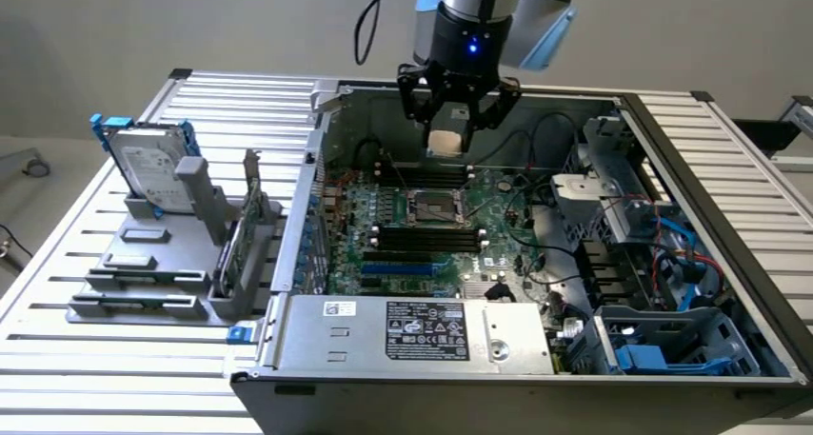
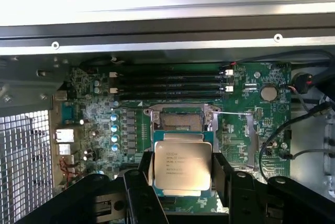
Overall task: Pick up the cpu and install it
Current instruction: 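Place the cpu into insertion slot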
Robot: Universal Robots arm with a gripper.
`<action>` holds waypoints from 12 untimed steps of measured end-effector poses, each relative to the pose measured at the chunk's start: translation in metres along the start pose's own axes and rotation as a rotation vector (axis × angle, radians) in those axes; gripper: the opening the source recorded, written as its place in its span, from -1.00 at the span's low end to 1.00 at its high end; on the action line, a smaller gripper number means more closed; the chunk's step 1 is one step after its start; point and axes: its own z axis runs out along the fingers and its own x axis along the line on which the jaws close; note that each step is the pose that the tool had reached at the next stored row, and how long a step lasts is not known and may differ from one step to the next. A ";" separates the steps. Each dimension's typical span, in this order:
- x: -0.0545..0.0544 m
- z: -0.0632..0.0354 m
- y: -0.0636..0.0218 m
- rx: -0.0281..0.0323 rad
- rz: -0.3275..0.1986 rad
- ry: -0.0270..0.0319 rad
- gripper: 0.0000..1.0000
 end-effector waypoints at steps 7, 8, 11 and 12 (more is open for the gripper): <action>0.000 0.0056 -0.0003 -0.0072 0.127 -0.0054 0.09; 0.000 0.0064 -0.0003 -0.0082 0.145 -0.0061 0.09; -0.001 0.0090 -0.0004 -0.0114 0.200 -0.0085 0.09; -0.001 0.0098 -0.0004 -0.0125 0.217 -0.0093 0.09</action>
